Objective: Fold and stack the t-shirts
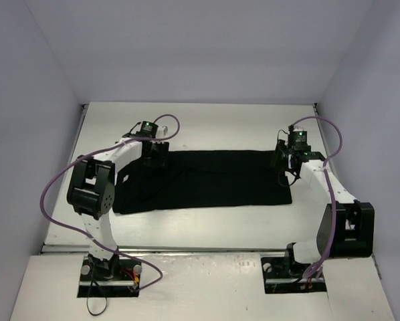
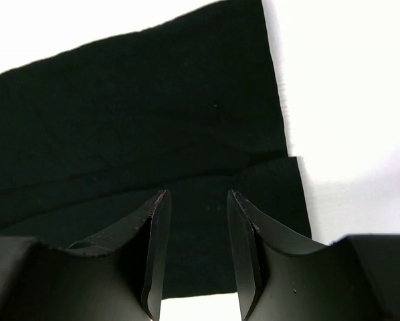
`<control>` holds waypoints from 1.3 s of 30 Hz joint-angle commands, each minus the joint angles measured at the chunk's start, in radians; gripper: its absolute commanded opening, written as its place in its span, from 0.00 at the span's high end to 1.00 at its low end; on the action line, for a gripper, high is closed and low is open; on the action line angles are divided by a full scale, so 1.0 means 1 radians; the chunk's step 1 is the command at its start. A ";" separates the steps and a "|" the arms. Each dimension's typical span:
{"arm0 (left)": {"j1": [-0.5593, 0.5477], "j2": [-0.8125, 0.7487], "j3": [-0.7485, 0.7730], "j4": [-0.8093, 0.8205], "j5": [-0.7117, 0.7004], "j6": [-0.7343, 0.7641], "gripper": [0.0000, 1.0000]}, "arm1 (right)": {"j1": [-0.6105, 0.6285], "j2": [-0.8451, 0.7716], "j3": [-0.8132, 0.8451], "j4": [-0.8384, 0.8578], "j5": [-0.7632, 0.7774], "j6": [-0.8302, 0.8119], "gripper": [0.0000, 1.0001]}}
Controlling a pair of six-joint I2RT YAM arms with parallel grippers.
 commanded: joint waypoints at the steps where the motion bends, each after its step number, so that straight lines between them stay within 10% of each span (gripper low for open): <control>1: -0.024 -0.011 0.038 0.019 -0.014 0.006 0.59 | 0.003 -0.056 -0.002 0.015 -0.011 0.006 0.63; 16: -0.040 -0.011 0.035 0.019 -0.028 0.013 1.00 | 0.003 -0.081 -0.010 0.015 -0.008 0.009 0.63; 26: -0.087 -0.111 -0.032 0.025 -0.043 -0.029 1.00 | 0.003 -0.071 -0.010 0.015 -0.005 0.006 0.63; 33: -0.004 -0.131 0.018 -0.010 -0.053 0.001 0.63 | 0.004 -0.071 -0.016 0.015 -0.009 -0.001 0.63; 39: 0.008 -0.029 0.074 -0.045 -0.044 0.036 0.57 | 0.003 -0.080 -0.021 0.014 -0.011 -0.004 0.63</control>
